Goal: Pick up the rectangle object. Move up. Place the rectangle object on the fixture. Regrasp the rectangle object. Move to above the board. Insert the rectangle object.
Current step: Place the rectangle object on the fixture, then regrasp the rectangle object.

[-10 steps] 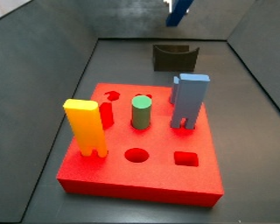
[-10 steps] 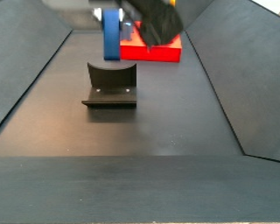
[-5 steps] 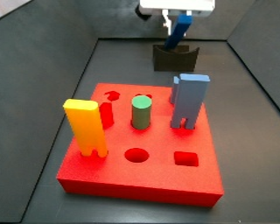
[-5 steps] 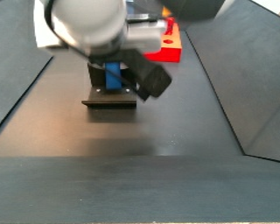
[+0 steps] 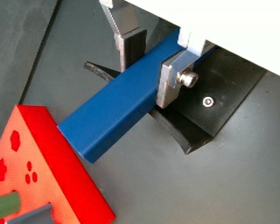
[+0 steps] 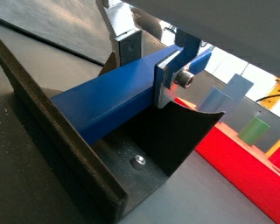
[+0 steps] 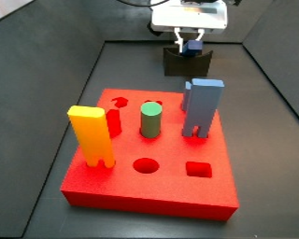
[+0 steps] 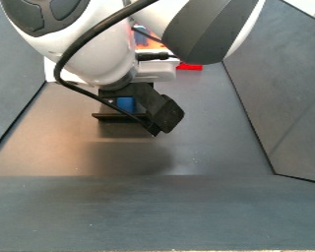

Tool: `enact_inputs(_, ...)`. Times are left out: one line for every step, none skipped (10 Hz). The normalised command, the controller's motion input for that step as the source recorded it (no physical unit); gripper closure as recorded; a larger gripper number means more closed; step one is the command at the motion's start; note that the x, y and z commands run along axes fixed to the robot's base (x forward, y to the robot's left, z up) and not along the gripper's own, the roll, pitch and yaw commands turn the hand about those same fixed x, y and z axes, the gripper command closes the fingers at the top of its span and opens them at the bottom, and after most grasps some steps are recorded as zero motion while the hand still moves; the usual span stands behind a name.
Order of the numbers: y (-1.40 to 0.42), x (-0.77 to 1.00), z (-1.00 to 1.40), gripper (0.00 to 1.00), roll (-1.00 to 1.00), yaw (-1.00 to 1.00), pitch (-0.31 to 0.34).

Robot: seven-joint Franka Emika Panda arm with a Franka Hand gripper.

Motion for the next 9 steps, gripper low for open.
enact_inputs(0.1, 0.08, -0.28, 1.0, -0.13, -0.1, -0.047)
enact_inputs(0.1, 0.08, -0.28, 1.0, -0.13, -0.08, -0.047)
enact_inputs(0.0, 0.0, 0.0, 0.0, 0.0, 0.0, 0.0)
enact_inputs(0.0, 0.0, 1.0, 0.0, -0.01, 0.0, 0.008)
enact_inputs(0.0, -0.01, 1.0, 0.0, 0.0, 0.0, 0.011)
enact_inputs(0.0, -0.02, 1.0, 0.0, 0.02, 0.01, 0.027)
enact_inputs(0.0, -0.03, 1.0, 0.0, 0.04, 0.01, 0.036)
enact_inputs(0.0, -0.03, 1.0, 0.0, 0.05, 0.01, 0.043)
enact_inputs(0.0, -0.03, 0.84, 0.0, 0.06, 0.0, 0.061)
